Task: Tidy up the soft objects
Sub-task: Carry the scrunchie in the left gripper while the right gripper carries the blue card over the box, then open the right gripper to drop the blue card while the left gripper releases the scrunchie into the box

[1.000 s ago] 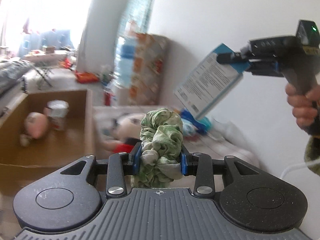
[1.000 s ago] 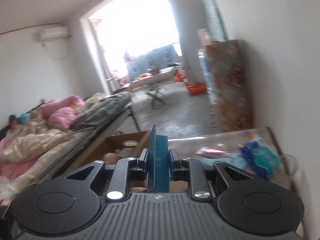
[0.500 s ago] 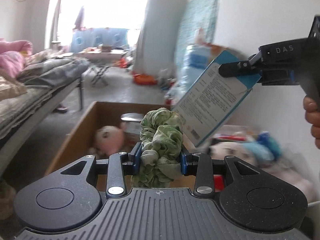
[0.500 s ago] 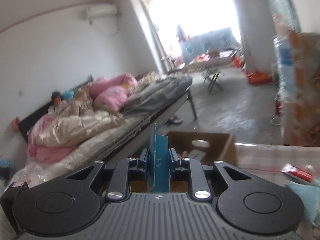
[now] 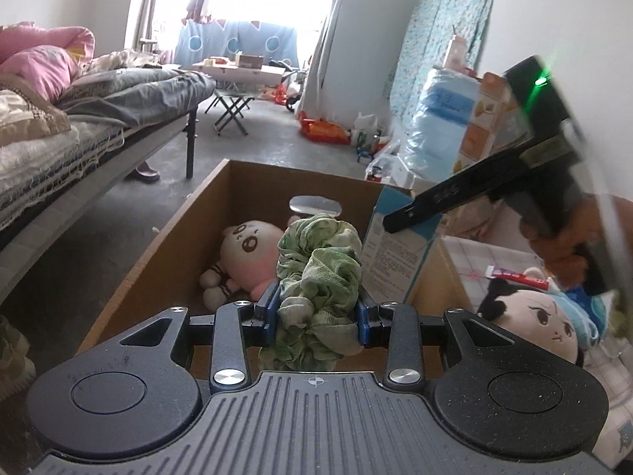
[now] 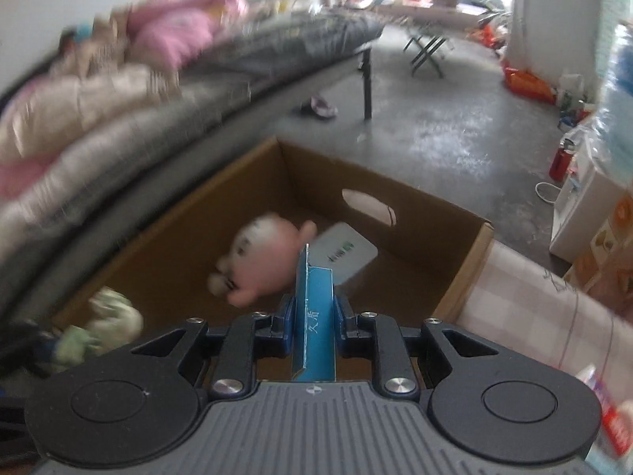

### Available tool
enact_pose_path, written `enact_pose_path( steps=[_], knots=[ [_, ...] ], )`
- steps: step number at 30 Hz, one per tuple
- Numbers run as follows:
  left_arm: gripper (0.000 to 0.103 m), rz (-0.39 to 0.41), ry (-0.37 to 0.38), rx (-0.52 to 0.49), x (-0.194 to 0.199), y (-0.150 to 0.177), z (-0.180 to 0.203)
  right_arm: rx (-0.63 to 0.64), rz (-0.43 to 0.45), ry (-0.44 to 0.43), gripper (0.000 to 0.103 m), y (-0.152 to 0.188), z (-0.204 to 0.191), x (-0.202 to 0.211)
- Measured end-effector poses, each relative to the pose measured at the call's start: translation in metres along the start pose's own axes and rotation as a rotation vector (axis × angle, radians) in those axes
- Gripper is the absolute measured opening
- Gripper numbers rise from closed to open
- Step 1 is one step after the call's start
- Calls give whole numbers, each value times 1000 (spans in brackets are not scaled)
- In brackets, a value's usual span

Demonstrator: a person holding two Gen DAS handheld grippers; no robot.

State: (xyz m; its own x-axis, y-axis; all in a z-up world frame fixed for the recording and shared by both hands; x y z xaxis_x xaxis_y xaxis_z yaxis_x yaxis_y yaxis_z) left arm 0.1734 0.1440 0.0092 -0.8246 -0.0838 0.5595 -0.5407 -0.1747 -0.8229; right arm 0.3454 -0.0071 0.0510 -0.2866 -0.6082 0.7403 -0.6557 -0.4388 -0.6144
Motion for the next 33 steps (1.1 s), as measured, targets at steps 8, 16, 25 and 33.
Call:
enact_pose_path(
  steps=[8, 16, 25, 33],
  knots=[
    [36, -10, -4, 17, -3, 2, -9, 247, -163, 118, 22, -20, 10, -59],
    [36, -11, 4, 14, -3, 4, -8, 280, -167, 154, 22, -41, 27, -79],
    [36, -17, 11, 5, -7, 6, -7, 305, -126, 209, 24, -45, 31, -77],
    [36, -7, 4, -2, 1, 5, -3, 257, -37, 219, 55, -44, 25, -43]
  ],
)
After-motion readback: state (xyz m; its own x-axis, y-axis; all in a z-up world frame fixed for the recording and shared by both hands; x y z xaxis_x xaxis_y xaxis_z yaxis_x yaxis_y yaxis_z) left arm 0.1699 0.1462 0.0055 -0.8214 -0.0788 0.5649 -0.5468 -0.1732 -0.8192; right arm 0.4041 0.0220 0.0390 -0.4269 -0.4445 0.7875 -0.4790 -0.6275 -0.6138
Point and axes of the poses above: each gripper's, at about its wrist camera, not at the fingertips, and x roughly against the way its jaws point, z to its right, y to its underside, the point moved 2 cm from there along -x, roughly the way its jaws point, and after that the axes turned 11 degrees about -y, right-handed, at the moved point
